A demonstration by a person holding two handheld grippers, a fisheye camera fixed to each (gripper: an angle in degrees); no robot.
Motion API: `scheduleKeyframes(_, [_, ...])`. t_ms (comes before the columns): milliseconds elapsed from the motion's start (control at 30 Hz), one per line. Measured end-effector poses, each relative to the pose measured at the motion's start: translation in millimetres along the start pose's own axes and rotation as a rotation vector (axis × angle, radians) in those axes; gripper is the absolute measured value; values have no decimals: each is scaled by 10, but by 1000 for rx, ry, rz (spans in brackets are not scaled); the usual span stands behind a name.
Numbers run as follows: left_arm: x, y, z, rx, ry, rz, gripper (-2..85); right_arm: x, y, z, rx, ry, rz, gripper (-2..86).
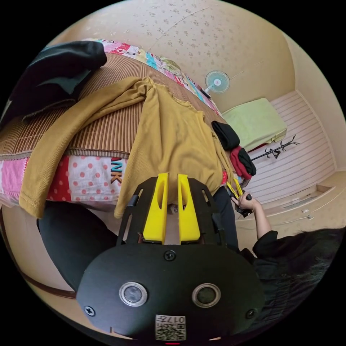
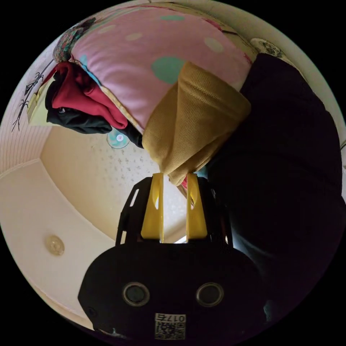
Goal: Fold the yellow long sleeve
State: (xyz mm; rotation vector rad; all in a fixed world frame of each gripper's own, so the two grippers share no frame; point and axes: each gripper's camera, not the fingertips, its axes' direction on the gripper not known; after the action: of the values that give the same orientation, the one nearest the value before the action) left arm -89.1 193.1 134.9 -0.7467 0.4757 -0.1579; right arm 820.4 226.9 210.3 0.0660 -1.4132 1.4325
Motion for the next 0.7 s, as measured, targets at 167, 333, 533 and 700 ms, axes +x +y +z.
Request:
scheduleKeyframes(167, [-17, 88, -258, 40, -1, -17, 51, -304, 188, -161, 196, 71, -113, 39])
scheduleKeyframes(333, [-131, 170, -582, 102, 16, -55, 52, -1697, 1004, 275, 388, 217, -792, 29])
scheduleKeyframes(533, [-366, 252, -780, 144, 6, -147, 77, -2340, 2794, 2134, 121, 216, -1526, 26])
scheduleKeyframes(700, [-679, 469, -870, 212, 34, -339, 99, -707, 3445, 3728, -496, 516, -1690, 24])
